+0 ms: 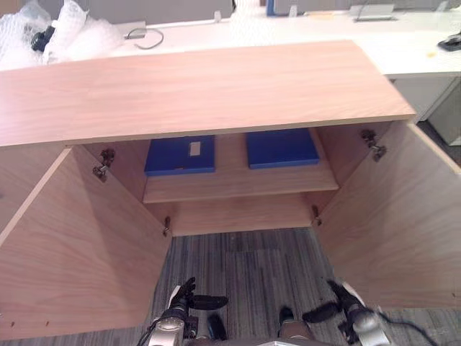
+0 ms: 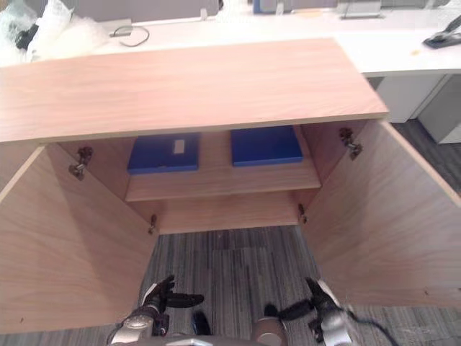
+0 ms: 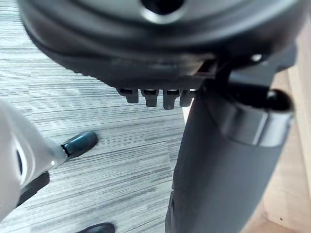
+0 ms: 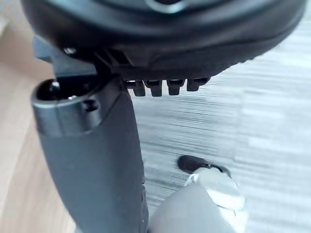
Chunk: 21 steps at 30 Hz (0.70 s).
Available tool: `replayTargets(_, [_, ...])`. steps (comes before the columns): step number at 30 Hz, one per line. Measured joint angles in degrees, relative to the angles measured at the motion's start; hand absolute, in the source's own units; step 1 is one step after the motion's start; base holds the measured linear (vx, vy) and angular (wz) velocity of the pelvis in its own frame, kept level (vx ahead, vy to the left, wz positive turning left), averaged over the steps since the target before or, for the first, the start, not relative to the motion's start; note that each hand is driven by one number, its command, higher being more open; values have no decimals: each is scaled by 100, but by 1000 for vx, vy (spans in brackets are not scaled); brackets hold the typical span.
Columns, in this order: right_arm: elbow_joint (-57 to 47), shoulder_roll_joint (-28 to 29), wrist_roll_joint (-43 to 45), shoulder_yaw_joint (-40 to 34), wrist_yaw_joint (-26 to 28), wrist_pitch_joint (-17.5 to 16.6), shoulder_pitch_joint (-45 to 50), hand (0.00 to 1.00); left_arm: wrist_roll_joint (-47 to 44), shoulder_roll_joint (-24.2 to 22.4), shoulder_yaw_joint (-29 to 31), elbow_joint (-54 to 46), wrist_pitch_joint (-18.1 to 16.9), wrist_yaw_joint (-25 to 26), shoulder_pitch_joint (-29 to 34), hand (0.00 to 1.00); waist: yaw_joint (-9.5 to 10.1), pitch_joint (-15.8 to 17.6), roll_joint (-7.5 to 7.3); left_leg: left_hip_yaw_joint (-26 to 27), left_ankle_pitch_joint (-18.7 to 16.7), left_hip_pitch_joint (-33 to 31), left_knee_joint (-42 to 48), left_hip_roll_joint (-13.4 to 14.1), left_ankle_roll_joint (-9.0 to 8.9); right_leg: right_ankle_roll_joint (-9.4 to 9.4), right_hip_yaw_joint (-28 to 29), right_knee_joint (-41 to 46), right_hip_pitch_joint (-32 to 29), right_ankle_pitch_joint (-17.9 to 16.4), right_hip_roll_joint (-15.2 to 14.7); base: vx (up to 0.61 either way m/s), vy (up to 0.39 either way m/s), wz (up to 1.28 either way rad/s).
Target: Walk over to the cabinet, pick up the folder, carry it to the office cabinet, place the folder inside the office cabinet, then close the office cabinet door
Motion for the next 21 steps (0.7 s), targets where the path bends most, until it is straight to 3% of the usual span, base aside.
replayTargets(3, [544, 382, 1088, -830, -432, 29, 190, 100, 108, -139, 320, 120, -32, 121, -44, 100, 20, 24, -54, 58, -70, 93, 295, 47, 35, -48, 367, -25, 19, 62, 77, -76, -18, -64])
replayTargets(5, [580, 625, 1897, -960, -639, -20, 312, 100, 101, -364, 807, 345, -25, 307, 42, 100, 147, 37, -94, -662, -352, 92, 793, 126, 155, -88, 1001, -18, -121, 199, 270, -43, -106, -152])
replayTargets(7, [477, 781, 2317, -1022, -766, -88, 511, 100, 91, -564, 984, 559, -11, 369, 99, 100, 134, -47, 121, -1045, -930, 132, 1057, 306, 23, -148, 1360, -31, -238, 268, 531, 4, -11, -124])
replayTargets(9, [326, 997, 2543, -1157, -819, -95, 642, 100, 89, -583, 1029, 564, -18, 380, 88, 100, 110, -60, 56, -764, -1093, 180, 1147, 361, 10, -223, 1567, -129, -238, 335, 606, -80, 115, -97])
replayTargets(10, [238, 1053, 2725, -1165, -870, -99, 709, 100, 92, -589, 1037, 553, -43, 405, 101, 100, 145, -108, 8, -450, -1153, 217, 1107, 442, -54, -351, 1746, -338, -257, 424, 663, -90, 139, -148])
replayTargets(11, [160, 1103, 2795, -1168, -926, -115, 749, 100, 99, -588, 1026, 549, -51, 419, 131, 100, 150, -194, 52, -165, -1158, 246, 966, 508, -62, -418, 1856, -581, -292, 521, 704, -43, 93, -126])
replayTargets(12, [132, 1123, 2826, -1166, -947, -116, 759, 100, 107, -577, 1020, 545, -55, 421, 128, 100, 147, -188, 34, -120, -1157, 261, 946, 512, -64, -413, 1852, -556, -321, 549, 715, -6, 76, -107])
replayTargets(13, [47, 1268, 2932, -1181, -1042, -142, 847, 100, 149, -489, 908, 534, -73, 444, 133, 100, 147, -164, -152, 79, -1151, 369, 893, 478, -88, -382, 1887, -498, -380, 647, 709, -5, 31, -58])
replayTargets(15, [-42, 1365, 2938, -1196, -1158, -164, 970, 100, 193, -424, 775, 531, -85, 443, 163, 100, 139, -166, -192, 272, -1149, 544, 791, 467, -126, -264, 1966, -476, -384, 815, 752, 43, 20, -57])
replayTargets(19, [-622, 1444, 2968, -1133, -1370, -196, 878, 100, 216, -443, 887, 550, -138, 483, 117, 100, 142, -37, -110, 950, -1151, 879, 762, 562, -182, -177, 2470, -241, -577, 944, 1098, 107, 16, -87])
replayTargets(21, [-994, 1442, 2973, -825, -1478, -207, 723, 100, 339, -429, 1078, 607, -129, 523, 91, 100, 160, 28, -83, 1346, -1161, 954, 769, 645, -176, -307, 2210, -21, -839, 1065, 1258, 76, -45, -117])
